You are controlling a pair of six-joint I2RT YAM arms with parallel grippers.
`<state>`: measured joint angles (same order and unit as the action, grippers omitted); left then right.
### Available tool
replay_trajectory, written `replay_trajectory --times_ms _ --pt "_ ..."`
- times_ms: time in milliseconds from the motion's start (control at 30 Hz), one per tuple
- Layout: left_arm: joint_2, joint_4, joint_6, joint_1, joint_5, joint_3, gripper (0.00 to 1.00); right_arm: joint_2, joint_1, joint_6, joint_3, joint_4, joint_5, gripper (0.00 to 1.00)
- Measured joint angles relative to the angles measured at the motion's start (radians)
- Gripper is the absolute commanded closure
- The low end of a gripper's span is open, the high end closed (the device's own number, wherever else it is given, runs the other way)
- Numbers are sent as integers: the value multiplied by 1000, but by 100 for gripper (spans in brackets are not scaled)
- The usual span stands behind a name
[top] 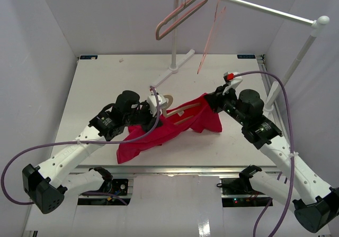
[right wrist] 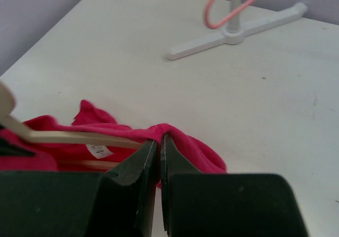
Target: Place the t-shirt on the hanger
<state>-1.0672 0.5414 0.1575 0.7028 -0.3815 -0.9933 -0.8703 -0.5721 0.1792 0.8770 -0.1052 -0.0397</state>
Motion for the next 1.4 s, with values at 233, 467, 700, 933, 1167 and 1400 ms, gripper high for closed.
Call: replay_trajectory --times_ms 233,467,700,933,1167,1400 --pt "-16 -16 -9 0 -136 -12 100 63 -130 -54 30 -123 -134 87" --pt "-15 -37 -14 0 -222 -7 100 51 -163 -106 28 -195 -216 55" --pt "-12 -56 -15 -1 -277 42 100 45 -163 -143 52 -189 -329 41" --pt "-9 -56 -16 0 -343 47 100 -8 -163 -181 66 -83 -478 38" --pt "-7 -57 -16 0 -377 47 100 -124 -165 -180 90 54 -586 39" --pt "-3 -63 -24 0 -397 47 98 -210 -175 -124 91 209 -632 92"
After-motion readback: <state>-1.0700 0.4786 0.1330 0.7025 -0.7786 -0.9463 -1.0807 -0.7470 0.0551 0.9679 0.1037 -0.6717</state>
